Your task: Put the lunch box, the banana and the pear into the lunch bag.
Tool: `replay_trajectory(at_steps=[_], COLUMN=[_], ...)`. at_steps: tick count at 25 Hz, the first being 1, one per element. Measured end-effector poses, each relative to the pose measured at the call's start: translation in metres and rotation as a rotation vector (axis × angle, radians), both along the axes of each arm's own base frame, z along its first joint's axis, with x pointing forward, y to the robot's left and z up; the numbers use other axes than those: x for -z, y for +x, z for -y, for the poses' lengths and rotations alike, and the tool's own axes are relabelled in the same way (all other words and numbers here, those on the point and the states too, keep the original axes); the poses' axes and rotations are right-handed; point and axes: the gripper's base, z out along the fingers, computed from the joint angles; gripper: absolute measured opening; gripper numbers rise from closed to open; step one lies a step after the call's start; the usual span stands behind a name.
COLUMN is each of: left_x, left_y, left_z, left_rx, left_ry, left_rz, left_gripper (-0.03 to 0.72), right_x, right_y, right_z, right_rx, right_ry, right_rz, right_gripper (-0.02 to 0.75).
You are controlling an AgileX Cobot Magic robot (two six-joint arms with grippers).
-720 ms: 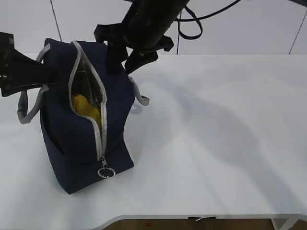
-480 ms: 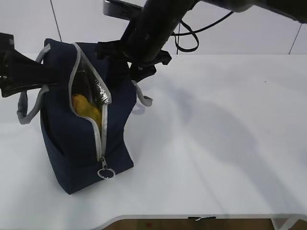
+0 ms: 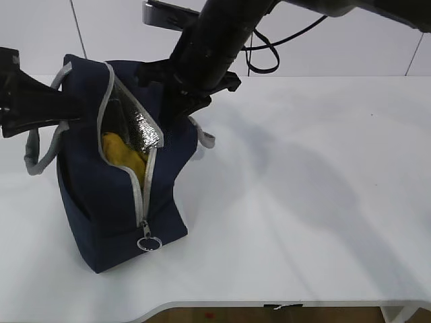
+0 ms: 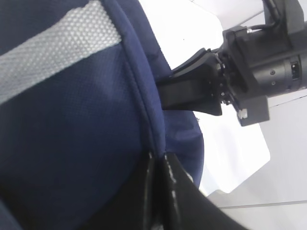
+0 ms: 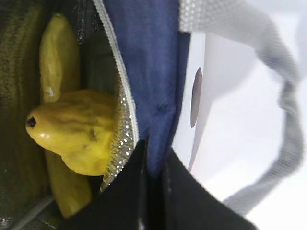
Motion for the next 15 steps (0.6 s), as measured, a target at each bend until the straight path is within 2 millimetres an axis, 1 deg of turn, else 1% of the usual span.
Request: replay_trajectory(at_steps=[3, 5, 7, 10, 12, 15], left_x=[-0.001, -0.003, -0.005, -0.007, -0.011, -0.026], left_y=[0.0, 0.001, 0.002, 0.003, 0.004, 0.01], left_z=[0.0, 0.001, 0.001, 0.004, 0.016, 0.04], left_rx=[-0.003, -0.015, -0.026, -0.024, -0.003, 0.026], left_ry=[-0.014, -0.043, -0.07, -0.074, -0.055, -0.018], left_rz=[-0.001, 0.003, 0.015, 0.026, 0.049, 0.12], left_gripper=[-0.001, -0.001, -0.001, -0.001, -0.001, -0.001], right_x=[-0.003, -0.014, -0.029, -0.048, -0.057, -0.066], right_y=[0.0, -0.001, -0.005, -0.01, -0.013, -0.02], right_z=[0.003, 0.007, 0.012, 0.021, 0.028, 0.037], right_rx=[-0.006, 0.001, 0.004, 0.011, 0.024, 0.059], right_ry=[-0.022, -0.035, -0.045, -0.085, -0.125, -0.167], right_rz=[0.029, 0.073, 0.12, 0.185, 0.214, 0.23], right_gripper=[0.008, 0.007, 0.007, 0.007, 0.007, 0.007])
